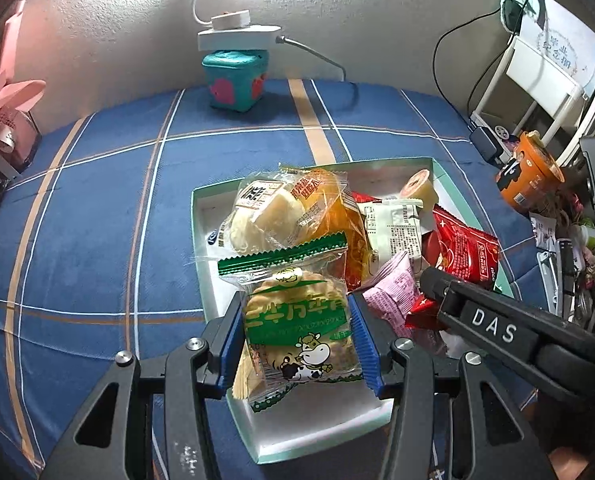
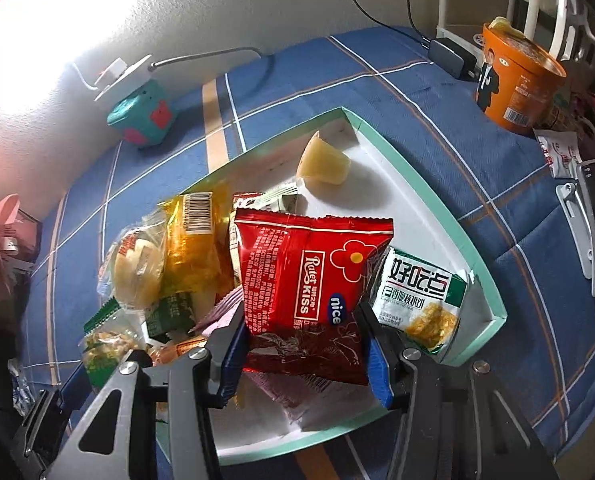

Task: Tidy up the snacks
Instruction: 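Open both tools to release the red packet and biscuit into the tray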

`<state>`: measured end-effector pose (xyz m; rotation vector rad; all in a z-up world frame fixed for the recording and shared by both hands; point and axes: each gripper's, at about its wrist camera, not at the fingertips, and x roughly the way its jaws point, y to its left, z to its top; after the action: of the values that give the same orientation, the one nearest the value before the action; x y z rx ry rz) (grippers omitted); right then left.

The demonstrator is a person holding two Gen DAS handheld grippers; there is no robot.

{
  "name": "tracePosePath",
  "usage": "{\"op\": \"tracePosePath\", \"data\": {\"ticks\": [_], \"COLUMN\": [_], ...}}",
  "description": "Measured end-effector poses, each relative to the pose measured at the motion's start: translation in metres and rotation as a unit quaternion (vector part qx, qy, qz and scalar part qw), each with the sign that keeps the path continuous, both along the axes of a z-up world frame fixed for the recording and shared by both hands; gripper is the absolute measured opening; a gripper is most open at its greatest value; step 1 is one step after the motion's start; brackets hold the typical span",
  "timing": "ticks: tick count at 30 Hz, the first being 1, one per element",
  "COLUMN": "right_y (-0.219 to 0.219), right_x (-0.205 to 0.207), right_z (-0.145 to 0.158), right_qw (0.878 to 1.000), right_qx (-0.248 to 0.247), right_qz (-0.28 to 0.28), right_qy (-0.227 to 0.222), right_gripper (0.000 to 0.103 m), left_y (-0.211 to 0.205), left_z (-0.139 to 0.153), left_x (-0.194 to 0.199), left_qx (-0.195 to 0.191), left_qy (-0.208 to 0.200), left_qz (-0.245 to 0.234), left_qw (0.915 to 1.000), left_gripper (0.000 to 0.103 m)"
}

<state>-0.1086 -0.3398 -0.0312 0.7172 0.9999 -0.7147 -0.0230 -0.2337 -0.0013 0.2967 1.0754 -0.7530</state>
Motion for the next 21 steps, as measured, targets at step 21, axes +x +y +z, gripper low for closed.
{"op": "tracePosePath", "data": {"ticks": [21], "right_y": [0.0], "right_x": [0.006], "right_z": [-0.002], "right_qw": [1.0], "right_qx": [0.001], "right_qz": [0.005], "right_qy": [0.015], "right_gripper": [0.07], "left_y": [0.01], "left_z": [0.005], "left_x": [0.002], "left_qx": [0.015], "left_qy": [-0.003], "left_qz": [0.015], "left_qw": [0.9998], "left_gripper": [0.065]}}
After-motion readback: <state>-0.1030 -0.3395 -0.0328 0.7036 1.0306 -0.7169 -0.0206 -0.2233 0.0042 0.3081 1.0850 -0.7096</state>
